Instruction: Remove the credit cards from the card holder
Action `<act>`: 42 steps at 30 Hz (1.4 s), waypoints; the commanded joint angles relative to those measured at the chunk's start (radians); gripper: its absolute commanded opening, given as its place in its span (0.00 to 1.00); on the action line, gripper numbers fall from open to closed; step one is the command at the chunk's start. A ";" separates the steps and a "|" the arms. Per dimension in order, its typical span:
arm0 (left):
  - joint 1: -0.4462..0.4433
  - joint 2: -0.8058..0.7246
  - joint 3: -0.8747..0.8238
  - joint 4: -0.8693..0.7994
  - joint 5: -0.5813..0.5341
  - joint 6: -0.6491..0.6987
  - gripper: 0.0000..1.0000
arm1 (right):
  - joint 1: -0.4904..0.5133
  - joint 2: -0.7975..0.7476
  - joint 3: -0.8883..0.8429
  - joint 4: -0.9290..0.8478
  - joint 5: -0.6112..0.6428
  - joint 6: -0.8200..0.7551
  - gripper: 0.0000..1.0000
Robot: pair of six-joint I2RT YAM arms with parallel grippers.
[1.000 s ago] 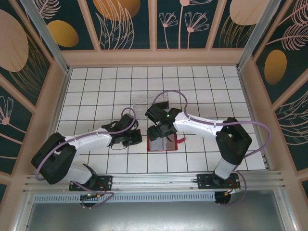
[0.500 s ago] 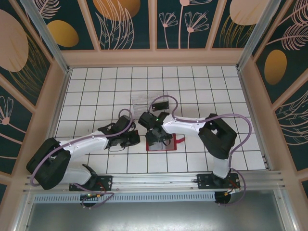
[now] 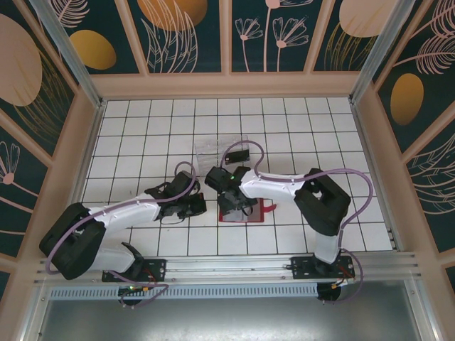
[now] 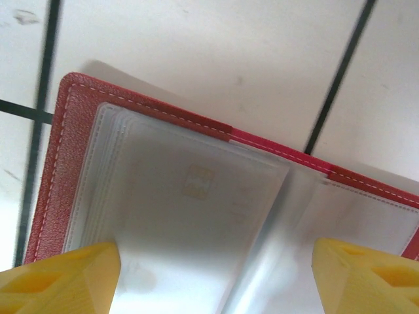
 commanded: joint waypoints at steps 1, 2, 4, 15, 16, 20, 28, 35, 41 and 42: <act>0.007 0.019 0.033 -0.011 0.003 0.004 0.04 | -0.020 -0.049 -0.047 -0.060 0.063 0.026 0.78; 0.009 0.021 0.037 -0.014 0.004 0.005 0.04 | -0.023 -0.057 -0.056 -0.059 0.065 0.026 0.78; 0.008 0.029 0.046 -0.019 0.005 0.006 0.04 | -0.031 -0.071 -0.073 -0.057 0.069 0.027 0.78; 0.007 0.079 0.104 -0.036 0.031 0.014 0.04 | -0.089 -0.183 -0.198 -0.050 0.094 0.033 0.78; 0.008 0.081 0.108 -0.036 0.034 0.014 0.04 | -0.097 -0.197 -0.210 -0.052 0.099 0.035 0.78; 0.007 0.093 0.127 -0.042 0.041 0.014 0.04 | -0.139 -0.281 -0.267 -0.081 0.121 0.043 0.78; 0.004 0.131 0.172 -0.045 0.059 0.031 0.03 | -0.263 -0.490 -0.321 -0.087 0.085 0.043 0.77; -0.039 0.170 0.212 -0.014 0.088 0.037 0.00 | -0.279 -0.556 -0.305 0.096 -0.166 0.054 0.74; -0.047 0.184 0.210 -0.018 0.070 0.031 0.00 | -0.250 -0.452 -0.277 0.127 -0.179 0.062 0.74; -0.047 0.181 0.205 -0.020 0.065 0.030 0.00 | -0.232 -0.423 -0.258 0.114 -0.146 0.062 0.74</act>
